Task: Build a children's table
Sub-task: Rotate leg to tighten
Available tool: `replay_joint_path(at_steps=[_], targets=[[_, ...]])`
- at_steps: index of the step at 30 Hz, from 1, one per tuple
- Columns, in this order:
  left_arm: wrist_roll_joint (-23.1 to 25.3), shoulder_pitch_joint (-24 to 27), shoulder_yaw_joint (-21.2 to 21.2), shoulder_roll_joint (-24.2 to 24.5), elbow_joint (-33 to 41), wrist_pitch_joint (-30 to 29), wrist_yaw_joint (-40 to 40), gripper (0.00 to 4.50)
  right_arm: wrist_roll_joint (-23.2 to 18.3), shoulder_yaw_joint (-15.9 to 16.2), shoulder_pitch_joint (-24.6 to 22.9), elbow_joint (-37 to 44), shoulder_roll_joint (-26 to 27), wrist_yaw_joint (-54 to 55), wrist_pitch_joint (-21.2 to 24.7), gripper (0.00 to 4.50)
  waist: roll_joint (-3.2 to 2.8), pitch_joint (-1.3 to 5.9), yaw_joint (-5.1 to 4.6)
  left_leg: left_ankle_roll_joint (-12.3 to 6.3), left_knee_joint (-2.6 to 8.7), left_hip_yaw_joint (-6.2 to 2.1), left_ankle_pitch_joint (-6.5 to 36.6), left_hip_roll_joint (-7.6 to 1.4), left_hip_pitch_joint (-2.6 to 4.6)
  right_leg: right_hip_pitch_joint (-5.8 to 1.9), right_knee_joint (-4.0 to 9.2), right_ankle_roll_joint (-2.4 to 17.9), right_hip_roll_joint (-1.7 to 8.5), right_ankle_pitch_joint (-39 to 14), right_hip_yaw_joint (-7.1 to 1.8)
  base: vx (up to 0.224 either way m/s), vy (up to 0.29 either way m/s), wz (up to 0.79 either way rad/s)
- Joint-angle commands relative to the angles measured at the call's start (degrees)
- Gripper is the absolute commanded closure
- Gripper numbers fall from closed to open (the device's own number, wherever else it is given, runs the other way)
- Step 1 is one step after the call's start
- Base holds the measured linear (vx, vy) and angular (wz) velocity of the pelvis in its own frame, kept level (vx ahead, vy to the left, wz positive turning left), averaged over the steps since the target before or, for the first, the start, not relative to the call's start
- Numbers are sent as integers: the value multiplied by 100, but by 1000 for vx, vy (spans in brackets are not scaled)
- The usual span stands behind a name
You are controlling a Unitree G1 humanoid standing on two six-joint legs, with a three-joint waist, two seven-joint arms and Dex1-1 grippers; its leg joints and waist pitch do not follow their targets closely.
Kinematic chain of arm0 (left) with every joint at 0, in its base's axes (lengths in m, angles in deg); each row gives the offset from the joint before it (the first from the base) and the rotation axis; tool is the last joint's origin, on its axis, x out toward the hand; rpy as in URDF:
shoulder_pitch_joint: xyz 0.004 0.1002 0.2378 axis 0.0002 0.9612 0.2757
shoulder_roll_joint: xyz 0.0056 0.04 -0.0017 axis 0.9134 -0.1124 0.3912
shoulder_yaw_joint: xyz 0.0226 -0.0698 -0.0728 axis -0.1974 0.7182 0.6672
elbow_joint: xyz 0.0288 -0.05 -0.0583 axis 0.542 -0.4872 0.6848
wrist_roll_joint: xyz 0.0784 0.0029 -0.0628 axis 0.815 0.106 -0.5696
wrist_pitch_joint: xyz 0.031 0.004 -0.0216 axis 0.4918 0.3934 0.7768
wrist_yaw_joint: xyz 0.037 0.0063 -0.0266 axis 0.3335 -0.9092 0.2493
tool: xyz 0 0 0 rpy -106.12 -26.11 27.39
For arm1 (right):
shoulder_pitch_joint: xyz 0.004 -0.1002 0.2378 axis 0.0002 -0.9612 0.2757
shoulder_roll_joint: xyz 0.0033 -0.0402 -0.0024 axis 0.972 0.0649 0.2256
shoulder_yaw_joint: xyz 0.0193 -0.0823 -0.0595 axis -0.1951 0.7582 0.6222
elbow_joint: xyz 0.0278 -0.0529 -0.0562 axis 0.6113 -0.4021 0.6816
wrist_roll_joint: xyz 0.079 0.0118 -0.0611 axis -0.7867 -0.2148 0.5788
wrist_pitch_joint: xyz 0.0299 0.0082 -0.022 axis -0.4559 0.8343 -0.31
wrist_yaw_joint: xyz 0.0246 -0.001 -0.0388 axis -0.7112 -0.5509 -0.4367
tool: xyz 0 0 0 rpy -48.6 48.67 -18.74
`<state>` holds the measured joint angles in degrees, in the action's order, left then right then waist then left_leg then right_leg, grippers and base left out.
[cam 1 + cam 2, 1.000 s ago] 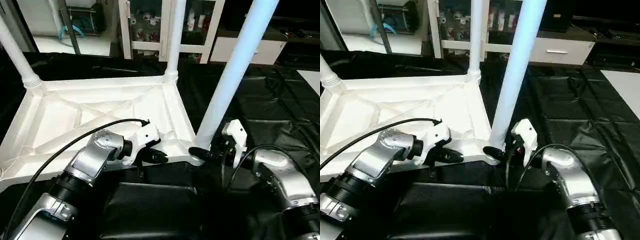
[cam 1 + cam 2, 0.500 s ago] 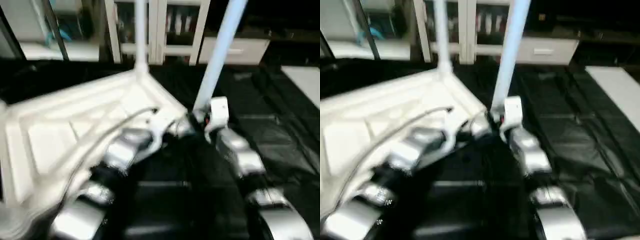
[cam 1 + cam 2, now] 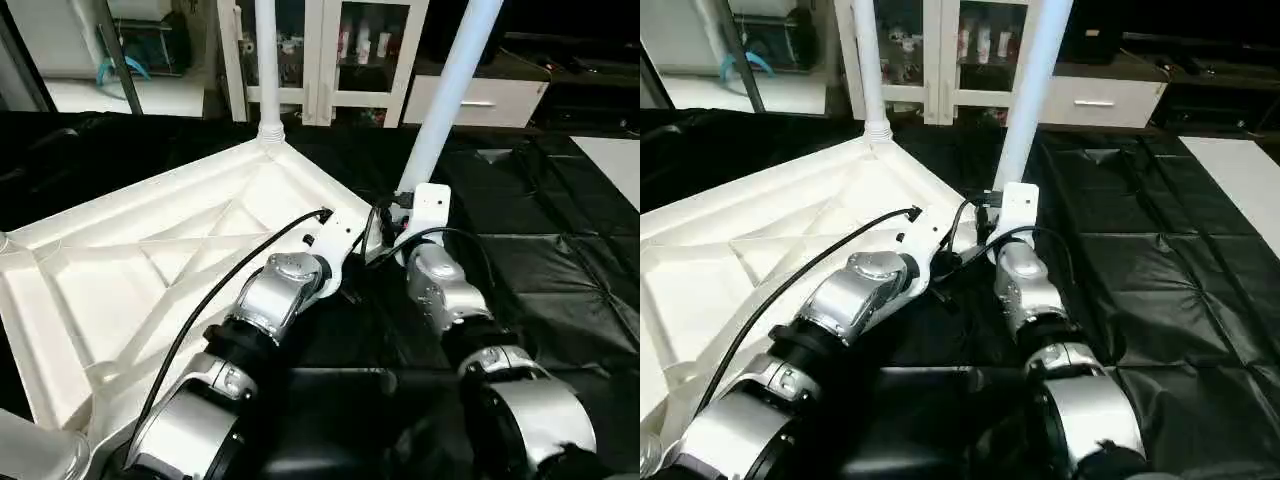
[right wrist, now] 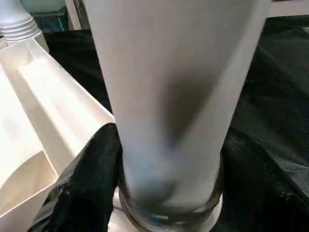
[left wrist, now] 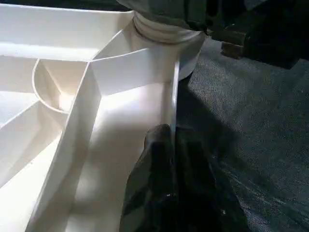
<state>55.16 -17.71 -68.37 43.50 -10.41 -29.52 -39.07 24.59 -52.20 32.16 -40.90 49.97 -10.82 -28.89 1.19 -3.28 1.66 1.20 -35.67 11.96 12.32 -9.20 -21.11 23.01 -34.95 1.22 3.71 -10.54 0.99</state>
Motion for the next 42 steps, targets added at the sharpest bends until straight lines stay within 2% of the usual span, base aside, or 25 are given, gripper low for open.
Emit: replay_joint_path(at_steps=[1, 3, 5, 6, 8, 10, 12, 13, 14, 16, 17, 18, 19, 20, 21, 22, 23, 25, 28, 29, 30, 32, 33, 39, 42], targets=[[-37, -109, 287, -46, -33, 366, -370, 450, -69, -1, -103, -216, 174, -307, 26, 150, 94, 369, -2, -214, 483, -200, 1050, -358, 92, -182, 439, 1069, 464, -1358, -179, 0, 0, 0], [-34, -79, 219, 13, 29, 367, -202, 450, -159, -26, -107, -56, 147, -630, -88, 115, 100, 370, 3, -272, 481, -197, 984, -356, 78, -191, 430, 1092, 466, -1261, -179, 0, 0, 0], [-52, -3, 152, 109, 163, 354, 13, 450, -241, -25, -180, 237, 66, -927, -81, 106, 113, 373, 10, -374, 479, -207, 910, -363, 41, -227, 418, 1101, 490, -1162, -184, 0, 0, 0], [-65, 35, 132, 149, 225, 352, 99, 450, -277, -41, -211, 352, 28, -1029, -83, 94, 115, 393, 1, -432, 474, -216, 722, -367, 17, -246, 387, 1136, 490, -986, -177, 0, 0, 0], [-80, 81, 89, 201, 284, 391, 244, 450, -301, -23, -258, 508, -37, -1186, -34, 74, 114, 407, -6, -524, 447, -194, 517, -370, 42, -219, 357, 1290, 477, -698, -176, 0, 0, 0], [-135, 253, -56, 372, 471, 704, 743, 450, -445, 8, -480, 1119, -243, -1713, 260, 61, 123, 410, 26, -691, 435, -183, 398, -374, 30, -240, 340, 1390, 481, -461, -181, 0, 0, 0], [-181, 439, -197, 600, 677, 850, 1225, 450, -671, 95, -847, 1980, -567, -2283, 839, 50, 113, 420, 83, -824, 422, -182, 152, -393, 42, -248, 299, 1405, 463, -127, -183, 0, 0, 0], [-183, 446, -203, 610, 686, 855, 1246, 450, -687, 94, -862, 2013, -581, -2307, 872, 38, 118, 427, 93, -870, 414, -179, 61, -405, 45, -235, 280, 1450, 465, -36, -179, 0, 0, 0], [-216, 547, -279, 752, 815, 837, 1513, 450, -860, 116, -1071, 2470, -807, -2645, 1298, 30, 117, 417, 97, -881, 415, -172, 71, -392, 49, -227, 289, 1455, 444, -65, -174, 0, 0, 0], [-241, 615, -328, 861, 914, 785, 1679, 450, -863, 198, -1232, 2756, -1013, -2896, 1456, 12, 87, 383, 124, -739, 441, -164, 356, -419, 78, -192, 352, 1431, 455, -523, -174, 0, 0, 0], [-260, 670, -385, 964, 993, 818, 1861, 450, -892, 269, -1365, 2988, -1190, -3136, 1605, 12, 94, 370, 129, -676, 444, -158, 449, -416, 88, -178, 369, 1412, 449, -668, -177, 0, 0, 0], [-304, 743, -445, 1111, 1112, 829, 2134, 450, -946, 401, -1572, 3344, -1469, -3534, 1805, 12, 54, 357, 150, -535, 470, -172, 607, -426, 96, -181, 385, 1348, 452, -884, -183, 0, 0, 0], [-347, 816, -508, 1261, 1222, 1006, 2444, 450, -1061, 543, -1778, 3692, -1756, -3981, 2055, 12, 45, 348, 165, -427, 484, -172, 712, -441, 118, -164, 408, 1304, 439, -945, -185, 0, 0, 0], [-373, 872, -542, 1359, 1298, 1139, 2655, 450, -1151, 627, -1930, 3968, -1942, -4274, 2269, 12, 28, 341, 190, -419, 495, -186, 754, -429, 114, -193, 413, 1261, 423, -940, -180, 0, 0, 0], [-460, 937, -582, 1484, 1442, 1164, 2957, 450, -1172, 761, -2101, 4213, -2177, -4599, 2398, 12, 24, 336, 173, -350, 511, -188, 850, -442, 105, -179, 400, 1248, 441, -961, -192, 0, 0, 0], [-566, 1006, -632, 1621, 1610, 1211, 3300, 450, -1186, 891, -2258, 4437, -2414, -4907, 2563, 12, 47, 336, 186, -299, 511, -196, 922, -438, 92, -203, 416, 1199, 452, -1045, -191, 0, 0, 0], [-745, 1087, -698, 1821, 1870, 1112, 3773, 450, -1196, 1063, -2470, 4709, -2732, -5329, 2713, 12, 28, 333, 187, -279, 522, -209, 921, -447, 85, -210, 406, 1197, 472, -1085, -198, 0, 0, 0], [-871, 1131, -756, 1998, 2085, 995, 4139, 450, -1251, 1171, -2643, 4977, -2976, -5630, 2914, 12, 31, 324, 171, -213, 525, -193, 1032, -442, 100, -166, 434, 1183, 464, -1293, -205, 0, 0, 0], [-959, 1155, -839, 2186, 2252, 1021, 4545, 450, -1252, 1307, -2814, 5232, -3204, -5875, 3039, 12, 37, 320, 185, -164, 525, -195, 1071, -456, 120, -143, 446, 1171, 471, -1398, -210, 0, 0, 0], [-974, 1159, -853, 2216, 2277, 989, 4604, 450, -1258, 1322, -2853, 5296, -3232, -5900, 3054, 12, 69, 317, 182, -170, 523, -185, 1057, -453, 121, -137, 444, 1172, 466, -1386, -210, 0, 0, 0], [-983, 1161, -860, 2232, 2291, 964, 4634, 450, -1266, 1328, -2876, 5335, -3246, -5914, 3064, 12, 51, 327, 182, -157, 528, -193, 959, -459, 107, -151, 419, 1196, 475, -1273, -210, 0, 0, 0], [-975, 1162, -858, 2235, 2288, 980, 4635, 450, -1233, 1340, -2888, 5382, -3219, -5892, 3026, 12, 52, 336, 177, -179, 511, -179, 841, -452, 107, -148, 397, 1255, 468, -1051, -201, 0, 0, 0], [-950, 1152, -856, 2219, 2254, 1018, 4611, 450, -1247, 1365, -2899, 5444, -3209, -5946, 3034, 12, 75, 340, 172, -203, 503, -171, 803, -442, 95, -161, 390, 1280, 471, -978, -199, 0, 0, 0], [-891, 1153, -841, 2208, 2237, 1056, 4599, 450, -1109, 1552, -2939, 5539, -3324, -6200, 2986, 12, 83, 345, 177, -297, 484, -158, 714, -441, 83, -177, 377, 1275, 486, -966, -191, 0, 0, 0], [-857, 1140, -854, 2230, 2221, 1105, 4605, 450, -1031, 1626, -2987, 5560, -3429, -6307, 2941, 46, 91, 342, 172, -294, 483, -158, 768, -444, 81, -177, 385, 1246, 493, -1063, -191, 0, 0, 0]])
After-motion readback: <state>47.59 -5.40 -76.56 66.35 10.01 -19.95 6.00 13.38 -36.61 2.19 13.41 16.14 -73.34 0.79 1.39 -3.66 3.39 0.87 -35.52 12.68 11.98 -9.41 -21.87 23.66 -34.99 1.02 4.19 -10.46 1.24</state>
